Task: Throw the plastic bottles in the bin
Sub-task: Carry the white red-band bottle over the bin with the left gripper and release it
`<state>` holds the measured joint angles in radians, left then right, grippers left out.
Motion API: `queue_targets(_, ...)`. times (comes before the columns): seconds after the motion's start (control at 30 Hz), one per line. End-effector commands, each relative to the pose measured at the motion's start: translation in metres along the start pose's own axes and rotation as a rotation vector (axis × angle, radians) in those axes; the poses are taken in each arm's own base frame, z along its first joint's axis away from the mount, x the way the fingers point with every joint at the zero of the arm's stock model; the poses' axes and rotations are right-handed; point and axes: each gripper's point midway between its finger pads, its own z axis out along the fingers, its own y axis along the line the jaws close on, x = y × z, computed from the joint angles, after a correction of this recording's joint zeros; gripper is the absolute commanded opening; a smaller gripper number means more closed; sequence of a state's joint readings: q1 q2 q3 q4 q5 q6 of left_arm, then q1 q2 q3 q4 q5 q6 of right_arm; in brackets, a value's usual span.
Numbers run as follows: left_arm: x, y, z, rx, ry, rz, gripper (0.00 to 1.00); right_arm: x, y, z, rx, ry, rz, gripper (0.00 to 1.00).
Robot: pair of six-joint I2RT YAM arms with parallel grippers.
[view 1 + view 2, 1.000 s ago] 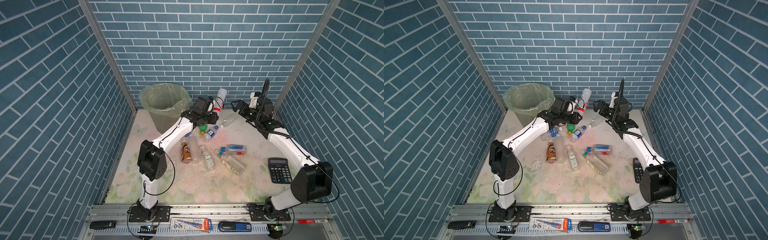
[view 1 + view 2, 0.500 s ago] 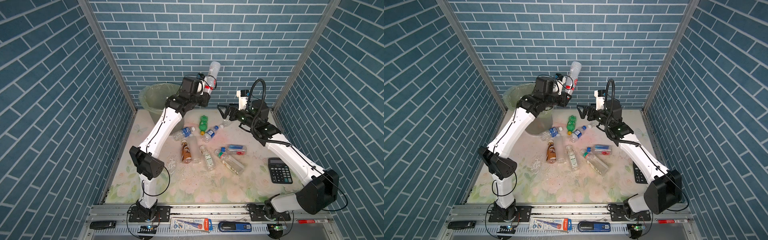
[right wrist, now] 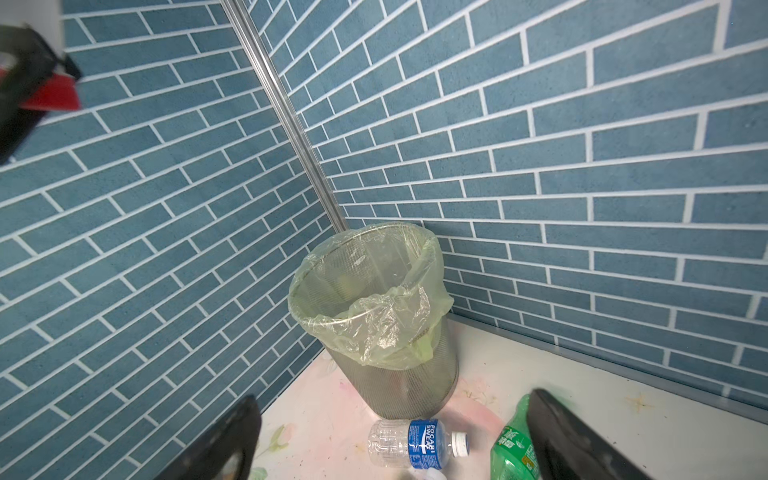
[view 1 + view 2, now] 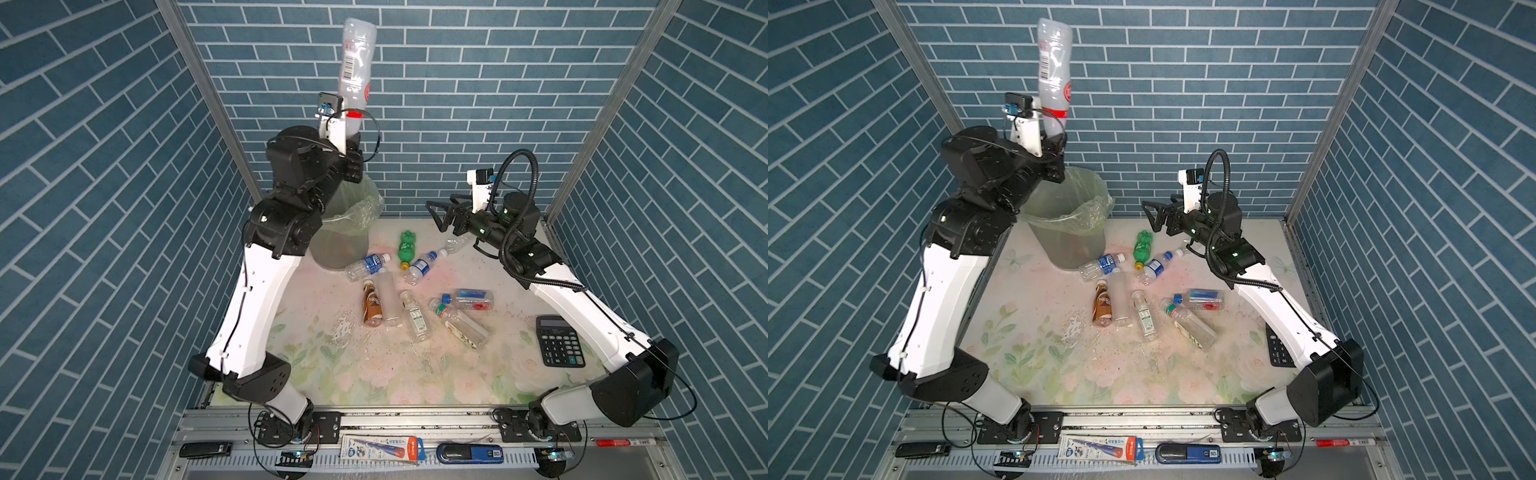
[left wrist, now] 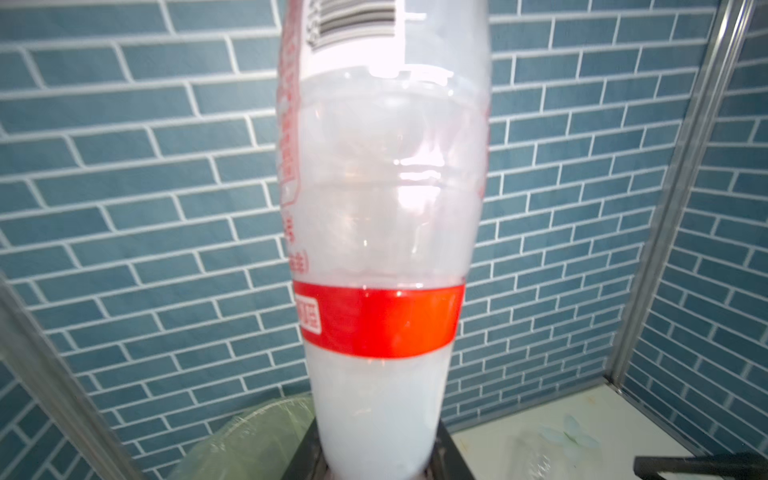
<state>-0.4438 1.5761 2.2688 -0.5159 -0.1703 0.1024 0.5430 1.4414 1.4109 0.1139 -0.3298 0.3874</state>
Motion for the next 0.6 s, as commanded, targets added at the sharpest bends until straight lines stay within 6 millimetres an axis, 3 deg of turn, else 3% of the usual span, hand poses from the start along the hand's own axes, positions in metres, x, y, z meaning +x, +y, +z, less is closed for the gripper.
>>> queue_targets(0.0,0.004,0.026,0.009,-0.087,-0.018,0.033,0.22,-0.009,0.006,0.007,-0.02,-0.017,-0.023,0.99)
queue_targets(0.1,0.035,0.043,0.027,-0.1,0.062,-0.019,0.22,-0.007,0.003,0.009,-0.013,-0.014,-0.013,0.99)
queue_targets(0.23,0.121,0.065,0.057,-0.125,0.294,-0.14,0.26,-0.006,0.002,0.011,-0.007,-0.001,-0.005,0.99)
queue_targets(0.3,0.166,0.078,0.067,-0.177,0.423,-0.192,0.45,-0.005,0.002,0.011,-0.004,0.002,-0.006,0.99)
queue_targets(0.33,0.182,0.082,0.069,-0.19,0.483,-0.211,0.59,-0.006,0.002,0.011,-0.004,0.001,-0.006,0.99)
queue_targets(0.4,0.187,0.084,0.067,-0.2,0.517,-0.217,0.84,-0.006,0.003,0.01,-0.004,0.004,-0.005,0.99)
queue_targets(0.43,0.177,0.082,0.065,-0.187,0.485,-0.227,0.99,-0.006,0.002,0.011,0.0,0.007,-0.005,0.99)
queue_targets(0.57,0.136,0.078,0.054,-0.154,0.323,-0.258,0.99,-0.004,-0.001,0.013,0.008,0.011,0.003,0.99)
